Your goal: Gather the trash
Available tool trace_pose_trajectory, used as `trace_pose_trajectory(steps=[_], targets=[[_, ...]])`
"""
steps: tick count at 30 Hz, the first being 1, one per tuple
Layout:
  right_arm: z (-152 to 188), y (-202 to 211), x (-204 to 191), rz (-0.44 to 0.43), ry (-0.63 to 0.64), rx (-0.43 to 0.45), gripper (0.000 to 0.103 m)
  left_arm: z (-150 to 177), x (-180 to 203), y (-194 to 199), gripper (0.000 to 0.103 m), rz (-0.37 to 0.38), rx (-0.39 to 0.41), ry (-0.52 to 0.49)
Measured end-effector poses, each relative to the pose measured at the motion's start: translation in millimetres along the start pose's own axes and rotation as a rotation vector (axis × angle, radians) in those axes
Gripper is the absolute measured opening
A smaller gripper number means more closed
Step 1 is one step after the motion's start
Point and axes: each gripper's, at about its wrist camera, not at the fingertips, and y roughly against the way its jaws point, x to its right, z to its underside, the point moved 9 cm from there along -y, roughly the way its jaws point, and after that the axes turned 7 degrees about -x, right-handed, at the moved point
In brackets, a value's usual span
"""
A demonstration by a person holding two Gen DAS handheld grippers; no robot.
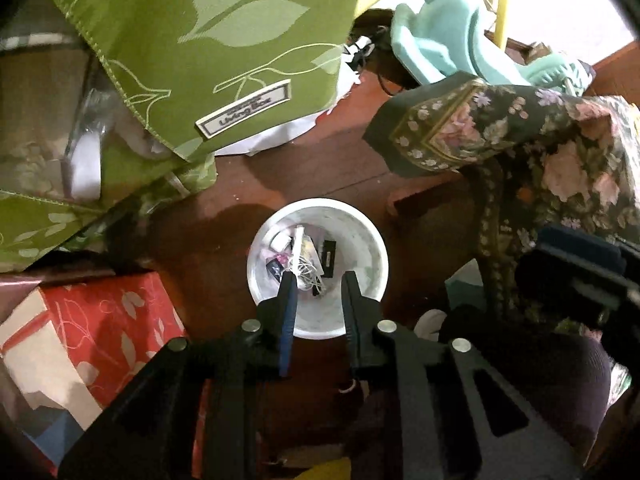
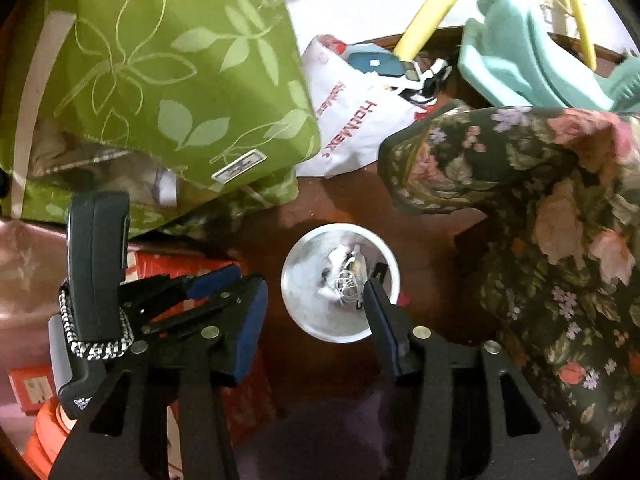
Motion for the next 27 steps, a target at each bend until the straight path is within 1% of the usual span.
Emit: trace_pose_trajectory(steps=[2, 4, 8, 9, 13, 14, 16, 17, 18, 20, 22, 26, 27], targets=[[2, 8, 2, 0.003, -0.013, 0.016, 0.046, 3, 4, 6, 0.021, 0.006, 0.008, -0.020], [6, 22, 5, 0.033, -0.019, 0.050, 0.046, 5, 10, 13, 0.021, 0.005, 0.018, -0.039], [13, 53, 7, 0.095, -0.023, 0.136, 0.046, 11, 29, 39, 0.021, 0.014, 0.072, -0.106], [17, 63, 7, 0.105, -0.030, 0.161, 0.046, 12, 34, 45, 0.021, 0.017, 0.085, -0.120], [36, 119, 3, 0.149, -0.073, 0.315, 0.046, 21, 59, 81, 0.021, 0.050, 0.161, -0.190], [39, 129, 4, 0.158, -0.082, 0.341, 0.046, 25, 67, 95, 0.021, 0.064, 0.193, -0.215], [52, 161, 2, 0.192, -0.114, 0.437, 0.046, 31, 79, 115, 0.021, 0.073, 0.247, -0.251], [56, 173, 2, 0.204, -0.125, 0.473, 0.046, 35, 86, 131, 0.021, 0.080, 0.289, -0.275], [65, 192, 1, 0.225, -0.145, 0.530, 0.046, 39, 91, 143, 0.021, 0.090, 0.324, -0.294], [76, 216, -2, 0.261, -0.167, 0.604, 0.046, 49, 102, 172, 0.021, 0.113, 0.398, -0.332], [91, 244, -6, 0.309, -0.187, 0.691, 0.046, 59, 112, 200, 0.021, 0.133, 0.474, -0.371], [120, 292, -17, 0.402, -0.230, 0.836, 0.046, 80, 128, 263, 0.021, 0.176, 0.632, -0.455], [125, 299, -16, 0.419, -0.247, 0.858, 0.046, 85, 131, 275, 0.021, 0.183, 0.664, -0.471]])
